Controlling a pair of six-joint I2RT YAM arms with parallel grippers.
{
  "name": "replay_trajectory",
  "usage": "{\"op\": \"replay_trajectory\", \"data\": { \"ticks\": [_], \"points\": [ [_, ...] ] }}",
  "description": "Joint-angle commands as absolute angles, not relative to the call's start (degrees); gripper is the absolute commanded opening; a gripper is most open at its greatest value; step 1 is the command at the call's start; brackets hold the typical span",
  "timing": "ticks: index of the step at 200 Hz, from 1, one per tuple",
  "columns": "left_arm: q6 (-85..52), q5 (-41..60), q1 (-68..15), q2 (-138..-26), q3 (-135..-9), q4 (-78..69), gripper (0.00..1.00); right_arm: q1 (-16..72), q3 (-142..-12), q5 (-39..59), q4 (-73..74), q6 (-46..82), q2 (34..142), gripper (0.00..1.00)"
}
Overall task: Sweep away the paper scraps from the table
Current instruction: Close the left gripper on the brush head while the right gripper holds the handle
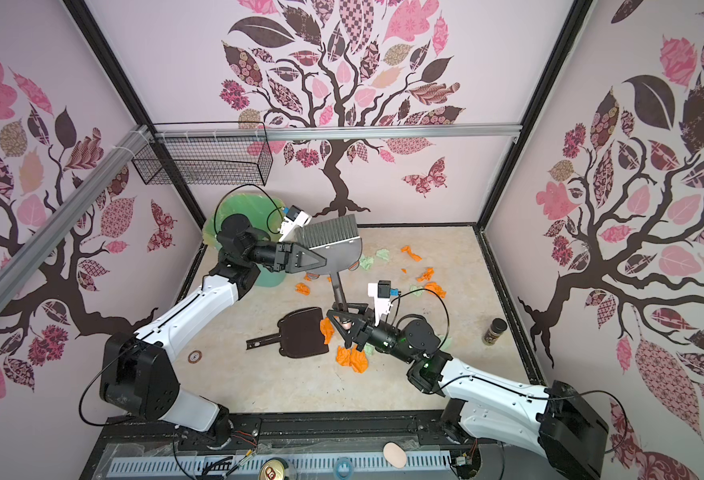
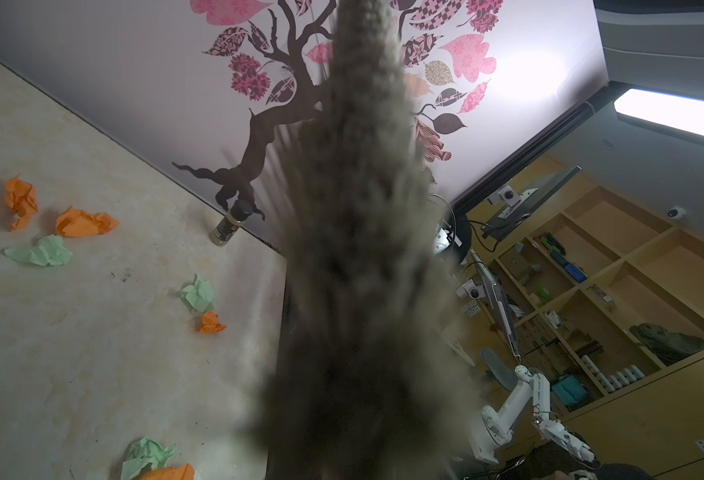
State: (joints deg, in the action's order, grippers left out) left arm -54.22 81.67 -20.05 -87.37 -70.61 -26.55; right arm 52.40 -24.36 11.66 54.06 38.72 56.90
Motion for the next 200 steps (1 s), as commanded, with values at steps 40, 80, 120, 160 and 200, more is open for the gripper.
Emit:
{"op": "replay_trajectory", "data": {
  "ticks": [40, 80, 120, 160, 200],
  "points": [
    [-53.58, 80.43, -20.13, -86.83, -71.18, -27.60, 0.00, 52.44, -24.74, 9.81, 61.23, 37.94, 55.27, 0.41],
    [-53.92, 79.41, -19.80, -86.67, -71.58, -27.60, 0.00, 52.52, -23.72, 10.38, 63.14, 39.42, 56.14, 0.48],
    [-55.30, 78.86, -19.07, -86.76, -71.65, -29.08, 0.00, 52.51, -19.43, 8.96, 65.52, 40.63, 54.03, 0.52],
    [-55.71, 78.12, -18.90, -86.92, -71.53, -29.69, 0.00, 52.61, -19.83, 10.13, 67.39, 40.96, 55.87, 0.52],
    [-57.25, 77.28, -18.90, -86.99, -70.95, -31.52, 0.00, 52.73, -21.49, 10.66, 71.48, 41.65, 60.11, 0.50]
  ]
}}
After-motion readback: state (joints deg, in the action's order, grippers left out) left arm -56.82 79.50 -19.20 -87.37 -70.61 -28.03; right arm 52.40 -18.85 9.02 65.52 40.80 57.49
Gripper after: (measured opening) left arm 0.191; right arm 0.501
